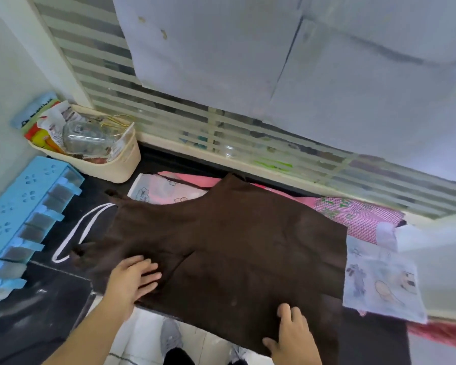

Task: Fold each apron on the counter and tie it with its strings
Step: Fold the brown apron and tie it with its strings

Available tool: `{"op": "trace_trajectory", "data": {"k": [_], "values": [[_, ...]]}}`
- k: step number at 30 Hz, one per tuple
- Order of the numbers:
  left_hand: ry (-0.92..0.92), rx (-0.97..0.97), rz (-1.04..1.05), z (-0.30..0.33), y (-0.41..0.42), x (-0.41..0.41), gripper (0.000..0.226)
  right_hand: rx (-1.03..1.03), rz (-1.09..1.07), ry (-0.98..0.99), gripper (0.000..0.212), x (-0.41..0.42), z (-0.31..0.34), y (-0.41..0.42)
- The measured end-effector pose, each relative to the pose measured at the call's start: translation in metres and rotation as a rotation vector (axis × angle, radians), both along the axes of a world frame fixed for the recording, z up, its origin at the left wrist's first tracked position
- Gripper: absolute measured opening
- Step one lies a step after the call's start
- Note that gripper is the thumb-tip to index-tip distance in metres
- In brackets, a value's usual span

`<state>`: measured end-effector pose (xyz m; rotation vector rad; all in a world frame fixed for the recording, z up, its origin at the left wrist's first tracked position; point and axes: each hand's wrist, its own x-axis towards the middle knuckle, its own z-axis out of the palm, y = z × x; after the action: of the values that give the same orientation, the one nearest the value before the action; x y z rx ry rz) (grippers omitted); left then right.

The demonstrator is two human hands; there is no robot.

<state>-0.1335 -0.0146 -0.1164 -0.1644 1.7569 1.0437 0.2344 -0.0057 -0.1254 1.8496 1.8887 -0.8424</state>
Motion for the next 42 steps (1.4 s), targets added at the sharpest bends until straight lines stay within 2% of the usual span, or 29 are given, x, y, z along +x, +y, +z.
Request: {"op": "trace_trajectory", "data": {"k": [2,4,5,6,8,9,12,13,15,16,18,21,23,25,27,29,31,34,37,39,42], "values": [[0.003,0.145,0.176,0.002,0.0,-0.007,0.051,0.032,0.014,0.003,0.068,0.012,-0.002,-0.001],[0.018,0.139,0.121,0.002,0.003,-0.014,0.062,0.036,-0.006,0.02,0.065,0.026,-0.001,0.0],[0.066,0.074,0.0,-0.001,0.004,-0.018,0.059,0.038,-0.005,0.025,0.062,0.032,0.0,0.001],[0.161,0.003,-0.212,-0.002,0.006,-0.018,0.05,0.041,-0.008,0.037,0.059,0.039,0.0,0.001],[0.435,-0.131,-0.667,-0.005,0.005,-0.017,0.023,0.047,-0.009,0.062,0.052,0.049,-0.002,0.0],[0.562,-0.159,-0.832,-0.006,0.005,-0.016,0.015,0.045,-0.012,0.072,0.049,0.051,-0.002,0.001],[0.889,-0.215,-1.236,-0.006,0.006,-0.017,0.008,0.042,-0.03,0.092,0.044,0.056,-0.005,0.0],[0.974,-0.264,-1.356,-0.004,0.007,-0.018,0.013,0.047,-0.027,0.092,0.042,0.056,-0.006,0.0],[1.051,-0.401,-1.529,0.004,0.012,-0.021,0.018,0.058,-0.018,0.084,0.041,0.056,-0.008,0.0],[1.058,-0.462,-1.534,0.009,0.016,-0.023,0.016,0.059,-0.015,0.082,0.04,0.057,-0.008,0.0],[1.02,-0.5,-1.367,0.022,0.024,-0.025,0.015,0.051,-0.009,0.078,0.039,0.057,-0.009,0.0],[1.032,-0.287,-0.931,0.029,0.031,-0.024,0.015,0.039,-0.01,0.098,0.033,0.058,-0.007,0.003],[1.036,-0.12,-0.812,0.033,0.035,-0.015,0.031,0.038,-0.045,0.122,0.025,0.06,-0.003,0.008],[0.968,-0.039,-0.887,0.032,0.04,0.004,0.03,0.106,-0.105,0.131,0.028,0.065,0.001,0.018],[0.766,-0.04,-1.041,0.027,0.047,0.032,0.023,0.231,-0.149,0.104,0.047,0.074,0.004,0.032],[0.554,-0.091,-1.234,0.018,0.052,0.058,0.028,0.288,-0.111,0.009,0.068,0.084,0.005,0.047],[0.477,-0.147,-1.386,0.003,0.051,0.078,0.034,0.262,-0.048,-0.117,0.075,0.096,0.004,0.061],[0.592,-0.168,-1.404,-0.016,0.046,0.089,0.041,0.235,0.031,-0.258,0.057,0.113,0.002,0.073],[0.603,-0.144,-1.229,-0.009,0.049,0.085,0.054,0.193,0.038,-0.291,0.025,0.132,0.01,0.083],[0.622,-0.062,-1.171,0.003,0.057,0.079,0.048,0.141,-0.105,-0.151,0.01,0.146,0.02,0.094],[0.704,0.05,-1.182,0.026,0.078,0.072,0.018,0.102,-0.366,0.087,0.013,0.16,0.041,0.117]]}}
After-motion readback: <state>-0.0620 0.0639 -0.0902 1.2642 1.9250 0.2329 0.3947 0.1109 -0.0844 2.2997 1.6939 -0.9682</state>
